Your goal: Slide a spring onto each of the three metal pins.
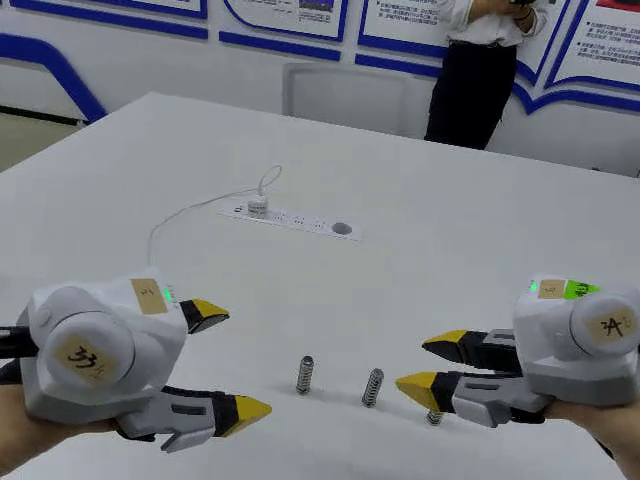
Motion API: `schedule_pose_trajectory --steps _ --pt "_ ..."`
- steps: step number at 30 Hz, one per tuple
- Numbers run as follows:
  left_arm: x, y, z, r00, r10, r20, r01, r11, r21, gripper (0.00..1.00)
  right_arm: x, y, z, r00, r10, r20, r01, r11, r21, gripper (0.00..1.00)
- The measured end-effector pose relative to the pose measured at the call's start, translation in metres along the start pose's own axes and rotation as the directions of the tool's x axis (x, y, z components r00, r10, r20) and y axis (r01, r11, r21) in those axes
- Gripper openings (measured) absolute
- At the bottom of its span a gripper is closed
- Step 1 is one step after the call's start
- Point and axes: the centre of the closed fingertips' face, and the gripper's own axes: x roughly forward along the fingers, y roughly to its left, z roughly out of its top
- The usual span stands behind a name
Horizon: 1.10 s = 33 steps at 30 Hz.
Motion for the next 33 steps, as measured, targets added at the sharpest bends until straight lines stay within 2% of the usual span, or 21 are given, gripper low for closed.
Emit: schedule_pose_trajectory --steps 7,11,17,19,23,29,33 --pt "-0.003 0.011 0.005 0.9997 0.023 0.006 -0.023 1.0 -0.012 0.69 -0.02 -0.007 -0.017 0.9993 -0.038 -0.007 0.038 0.999 0.035 0.38" --pt "-0.004 0.012 0.003 0.9998 0.022 -0.003 -0.022 1.0 -0.014 0.72 -0.03 -0.01 -0.024 0.9984 -0.056 -0.006 0.057 0.996 0.062 0.4" --pt "0.001 0.004 -0.006 0.9987 0.004 -0.051 -0.003 1.0 0.021 0.8 -0.042 -0.018 -0.035 0.9959 -0.09 0.0 0.09 0.991 0.1 0.42" --pt "0.002 0.003 -0.006 0.9986 -0.001 -0.053 0.002 1.0 0.024 0.82 -0.046 -0.02 -0.037 0.9953 -0.096 0.004 0.095 0.989 0.114 0.42" --pt "0.003 0.003 -0.007 0.9982 -0.005 -0.059 0.005 1.0 0.016 0.85 -0.055 -0.024 -0.041 0.9926 -0.121 0.006 0.12 0.984 0.132 0.43" --pt "0.005 0.012 -0.011 0.9974 -0.004 -0.071 0.003 1.0 -0.018 0.87 -0.066 -0.029 -0.045 0.9879 -0.155 0.013 0.15 0.976 0.159 0.46" --pt "0.006 0.008 -0.013 0.998 -0.02 -0.06 0.017 0.999 -0.042 0.91 -0.072 -0.036 -0.051 0.987 -0.161 0.004 0.158 0.976 0.148 0.49"
